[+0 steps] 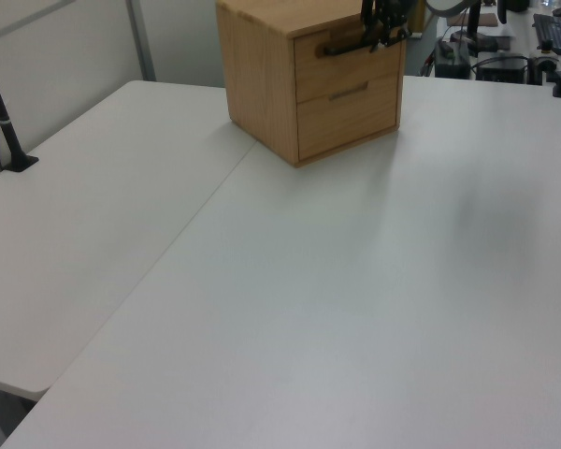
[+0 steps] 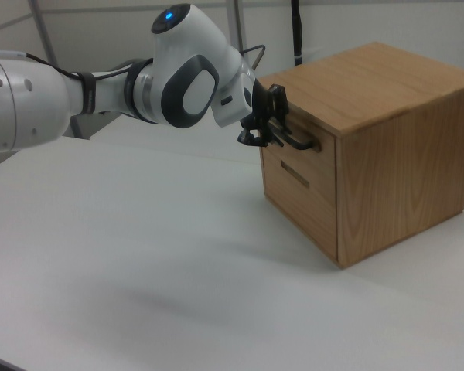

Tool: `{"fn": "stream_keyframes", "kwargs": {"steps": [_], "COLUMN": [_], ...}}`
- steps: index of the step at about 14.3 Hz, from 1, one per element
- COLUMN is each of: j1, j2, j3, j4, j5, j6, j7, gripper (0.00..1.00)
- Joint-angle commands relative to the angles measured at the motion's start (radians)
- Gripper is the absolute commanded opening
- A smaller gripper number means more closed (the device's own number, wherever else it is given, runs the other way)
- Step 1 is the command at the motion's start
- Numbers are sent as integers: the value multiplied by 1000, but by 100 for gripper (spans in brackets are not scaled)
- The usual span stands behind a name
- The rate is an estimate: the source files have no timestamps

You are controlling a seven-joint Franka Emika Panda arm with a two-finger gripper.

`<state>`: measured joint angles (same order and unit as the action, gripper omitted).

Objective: Open the drawer by sliding it
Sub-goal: 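Lower the gripper onto the black handle and close it around the bar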

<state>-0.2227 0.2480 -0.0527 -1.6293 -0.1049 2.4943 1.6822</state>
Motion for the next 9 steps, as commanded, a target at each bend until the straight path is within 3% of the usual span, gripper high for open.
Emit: {"fn": "stream_keyframes", "kwargs": {"steps": [1, 2, 9], "j1": [3, 2, 3], "j2": [-4, -10, -162], "j3": [1, 1, 33], "j4": [-14, -14, -142], "j5": [-26, -26, -35], "j6": [23, 21, -83], "j7": [36, 31, -22], "gripper": [7, 2, 2]}}
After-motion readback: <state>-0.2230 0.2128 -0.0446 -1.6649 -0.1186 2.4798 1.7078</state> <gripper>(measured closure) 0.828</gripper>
